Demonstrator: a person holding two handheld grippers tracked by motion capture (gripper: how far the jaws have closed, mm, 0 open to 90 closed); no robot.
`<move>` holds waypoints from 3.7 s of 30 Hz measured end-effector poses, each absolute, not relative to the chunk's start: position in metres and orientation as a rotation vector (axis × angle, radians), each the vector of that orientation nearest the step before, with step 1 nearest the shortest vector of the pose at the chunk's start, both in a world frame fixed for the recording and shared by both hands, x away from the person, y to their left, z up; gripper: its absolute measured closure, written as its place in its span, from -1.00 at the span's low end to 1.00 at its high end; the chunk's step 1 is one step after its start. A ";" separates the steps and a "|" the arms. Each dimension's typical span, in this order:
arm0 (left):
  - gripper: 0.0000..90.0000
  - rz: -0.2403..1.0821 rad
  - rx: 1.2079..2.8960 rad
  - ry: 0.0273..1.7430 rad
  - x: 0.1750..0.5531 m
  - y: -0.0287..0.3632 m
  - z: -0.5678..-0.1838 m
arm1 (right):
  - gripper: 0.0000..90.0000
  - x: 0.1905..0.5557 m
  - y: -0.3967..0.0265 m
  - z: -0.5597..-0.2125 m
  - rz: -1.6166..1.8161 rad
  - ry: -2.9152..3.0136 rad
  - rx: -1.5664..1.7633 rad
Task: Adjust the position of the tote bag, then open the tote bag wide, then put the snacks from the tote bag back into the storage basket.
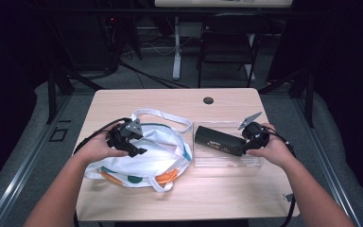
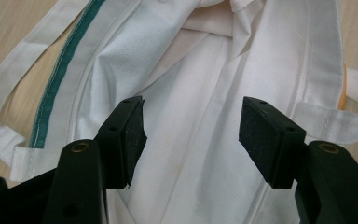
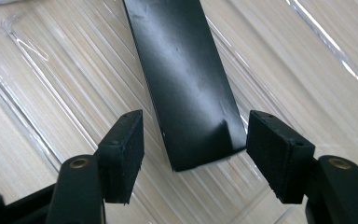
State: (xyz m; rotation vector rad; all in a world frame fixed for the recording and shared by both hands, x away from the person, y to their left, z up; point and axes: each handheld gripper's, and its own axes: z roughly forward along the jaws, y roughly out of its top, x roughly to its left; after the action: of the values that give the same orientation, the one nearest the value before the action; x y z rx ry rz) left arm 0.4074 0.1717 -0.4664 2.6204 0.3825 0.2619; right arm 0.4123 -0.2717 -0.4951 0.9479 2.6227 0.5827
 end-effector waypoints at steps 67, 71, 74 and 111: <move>-0.10 0.266 2.604 0.416 0.404 0.184 -0.470 | -0.09 0.430 -0.276 -0.520 0.595 2.526 1.230; -0.10 0.262 2.602 0.422 0.404 0.183 -0.471 | -0.09 0.433 -0.276 -0.520 0.572 2.525 1.229; -0.10 0.262 2.607 0.418 0.404 0.184 -0.470 | -0.10 0.435 -0.276 -0.519 0.568 2.530 1.236; -0.10 0.274 2.598 0.461 0.397 0.196 -0.474 | -0.15 0.455 -0.272 -0.524 0.568 2.485 1.277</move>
State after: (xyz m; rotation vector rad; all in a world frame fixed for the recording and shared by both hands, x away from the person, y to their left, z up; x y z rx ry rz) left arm 0.3973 0.1959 -0.4738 2.5976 0.4607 0.2741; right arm 0.4546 -0.2717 -0.5244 1.2766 2.4847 0.5681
